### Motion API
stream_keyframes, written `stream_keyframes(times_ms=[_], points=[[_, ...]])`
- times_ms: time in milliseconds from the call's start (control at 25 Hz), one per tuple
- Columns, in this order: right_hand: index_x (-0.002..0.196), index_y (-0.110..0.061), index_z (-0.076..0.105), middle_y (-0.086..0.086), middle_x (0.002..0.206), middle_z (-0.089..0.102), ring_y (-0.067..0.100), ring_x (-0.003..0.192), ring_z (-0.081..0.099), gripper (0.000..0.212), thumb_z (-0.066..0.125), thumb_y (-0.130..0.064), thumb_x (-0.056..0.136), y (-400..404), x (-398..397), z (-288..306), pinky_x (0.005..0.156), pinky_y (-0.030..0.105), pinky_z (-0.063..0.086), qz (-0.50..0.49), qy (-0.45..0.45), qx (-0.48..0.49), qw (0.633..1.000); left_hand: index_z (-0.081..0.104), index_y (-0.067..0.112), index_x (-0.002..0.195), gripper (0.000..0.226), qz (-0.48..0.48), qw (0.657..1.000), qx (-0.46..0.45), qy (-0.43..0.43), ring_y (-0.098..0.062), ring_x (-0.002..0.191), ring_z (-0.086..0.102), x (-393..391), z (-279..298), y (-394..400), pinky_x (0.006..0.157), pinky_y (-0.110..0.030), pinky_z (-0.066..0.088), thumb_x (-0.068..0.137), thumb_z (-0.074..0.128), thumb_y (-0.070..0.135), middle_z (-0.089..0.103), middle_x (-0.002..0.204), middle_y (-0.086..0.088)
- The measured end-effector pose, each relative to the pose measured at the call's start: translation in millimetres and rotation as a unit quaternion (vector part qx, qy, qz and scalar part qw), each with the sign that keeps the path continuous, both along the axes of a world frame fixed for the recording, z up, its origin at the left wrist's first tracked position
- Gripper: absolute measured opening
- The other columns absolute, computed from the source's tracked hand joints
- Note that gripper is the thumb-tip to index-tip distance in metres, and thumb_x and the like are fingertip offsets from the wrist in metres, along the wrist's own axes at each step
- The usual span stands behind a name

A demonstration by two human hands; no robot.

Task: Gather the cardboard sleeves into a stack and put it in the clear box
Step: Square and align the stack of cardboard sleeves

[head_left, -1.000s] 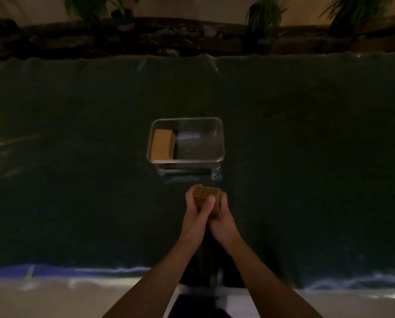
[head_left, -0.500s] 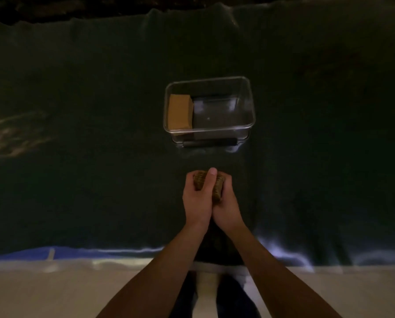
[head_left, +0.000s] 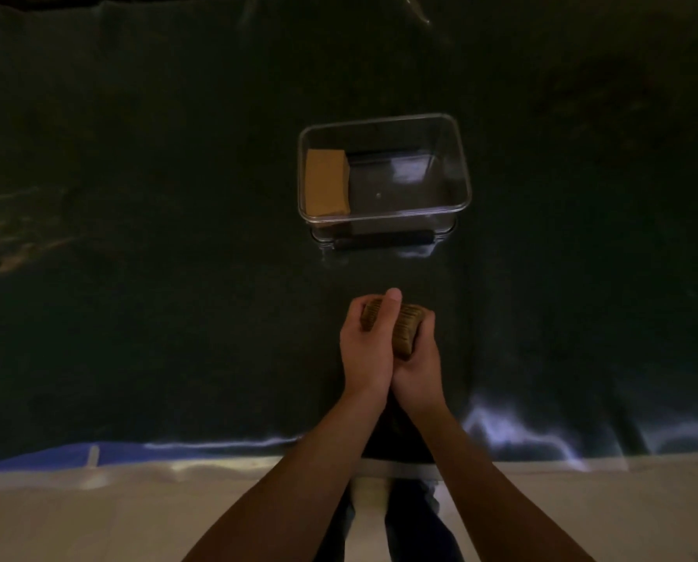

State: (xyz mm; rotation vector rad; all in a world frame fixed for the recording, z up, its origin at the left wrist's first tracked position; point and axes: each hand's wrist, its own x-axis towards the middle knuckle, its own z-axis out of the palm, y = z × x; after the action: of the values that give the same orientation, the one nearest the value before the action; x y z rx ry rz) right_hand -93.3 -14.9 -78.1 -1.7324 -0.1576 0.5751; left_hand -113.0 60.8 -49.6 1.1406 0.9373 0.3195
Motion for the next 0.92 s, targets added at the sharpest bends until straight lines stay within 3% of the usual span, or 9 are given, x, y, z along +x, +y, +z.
stream_keyframes(times_ms=[80,280,400,480,560,640,720,800,920], points=[[0.115,-0.052,0.047,-0.018,0.111,0.067,-0.004,0.105,0.064,0.059,0.079,-0.024,0.074,-0.8,-3.2,-1.4,0.08,0.013,0.054,0.009,-0.005,-0.005,1.0,0.073,0.032,0.092,0.022,0.009,1.0,-0.019,0.007,-0.012,0.09,0.072,-0.3,-1.8,2.3,0.086,-0.037,0.057,0.08,0.068,0.05,0.075,0.096,0.002],[0.123,-0.046,0.046,-0.012,0.12,0.064,0.003,0.11,0.063,0.062,0.076,-0.034,0.071,-2.3,-6.9,-4.1,0.093,0.031,0.056,0.016,-0.027,-0.023,0.999,0.073,0.03,0.086,0.027,0.014,0.999,-0.025,-0.014,-0.012,0.085,0.073,-2.3,-5.8,3.0,0.07,-0.024,0.056,0.077,0.064,0.054,0.075,0.089,0.002],[0.122,-0.044,0.044,-0.009,0.12,0.061,0.008,0.108,0.062,0.062,0.075,-0.041,0.068,-2.4,-1.8,0.5,0.092,0.04,0.055,0.042,-0.045,-0.085,0.994,0.074,0.024,0.089,0.028,0.012,0.998,-0.063,-0.008,-0.018,0.088,0.073,0.9,-6.4,6.5,0.075,-0.031,0.056,0.08,0.064,0.049,0.075,0.091,-0.003],[0.122,-0.035,0.042,-0.01,0.114,0.055,0.013,0.104,0.059,0.061,0.075,-0.038,0.07,-2.8,7.5,9.0,0.085,0.037,0.054,0.082,-0.148,-0.155,0.973,0.073,0.021,0.092,0.025,0.026,0.992,-0.123,-0.023,-0.023,0.096,0.072,2.3,-3.0,14.9,0.082,-0.038,0.056,0.083,0.065,0.042,0.075,0.1,-0.009],[0.118,-0.026,0.045,-0.004,0.107,0.057,0.021,0.096,0.058,0.057,0.071,-0.036,0.069,-4.6,19.2,18.7,0.076,0.037,0.053,0.162,-0.313,-0.243,0.904,0.071,0.017,0.093,0.015,0.06,0.982,-0.166,-0.075,-0.027,0.1,0.071,-2.2,1.5,28.2,0.081,-0.037,0.057,0.088,0.063,0.029,0.073,0.107,-0.017],[0.115,-0.02,0.05,0.004,0.105,0.061,0.028,0.093,0.059,0.056,0.069,-0.038,0.066,-3.5,32.6,29.4,0.074,0.039,0.05,0.255,-0.408,-0.339,0.809,0.071,0.017,0.093,0.017,0.058,0.991,-0.087,-0.084,-0.025,0.102,0.069,-12.4,1.8,43.2,0.078,-0.034,0.056,0.09,0.058,0.028,0.072,0.107,-0.014],[0.117,-0.02,0.05,0.006,0.108,0.063,0.031,0.095,0.06,0.056,0.07,-0.037,0.067,1.2,39.4,35.4,0.077,0.041,0.049,0.302,-0.419,-0.393,0.761,0.071,0.015,0.095,0.033,-0.03,0.996,0.061,-0.057,-0.022,0.101,0.066,-23.1,2.4,48.7,0.084,-0.035,0.054,0.089,0.055,0.043,0.071,0.103,-0.007],[0.121,-0.022,0.05,0.006,0.113,0.062,0.032,0.101,0.058,0.055,0.069,-0.036,0.071,8.5,37.6,34.1,0.083,0.044,0.047,0.317,-0.401,-0.4,0.761,0.068,0.012,0.099,0.033,-0.126,0.972,0.197,0.007,-0.02,0.097,0.065,-30.5,-3.6,43.9,0.089,-0.039,0.053,0.089,0.059,0.042,0.068,0.1,-0.005],[0.12,-0.024,0.05,0.004,0.115,0.061,0.029,0.104,0.056,0.053,0.066,-0.039,0.072,10.8,24.6,20.9,0.084,0.045,0.046,0.321,-0.391,-0.392,0.768,0.064,0.011,0.097,0.016,-0.119,0.947,0.287,0.082,-0.016,0.087,0.063,-34.6,-19.6,39.7,0.083,-0.042,0.052,0.097,0.056,0.025,0.065,0.093,-0.004]])
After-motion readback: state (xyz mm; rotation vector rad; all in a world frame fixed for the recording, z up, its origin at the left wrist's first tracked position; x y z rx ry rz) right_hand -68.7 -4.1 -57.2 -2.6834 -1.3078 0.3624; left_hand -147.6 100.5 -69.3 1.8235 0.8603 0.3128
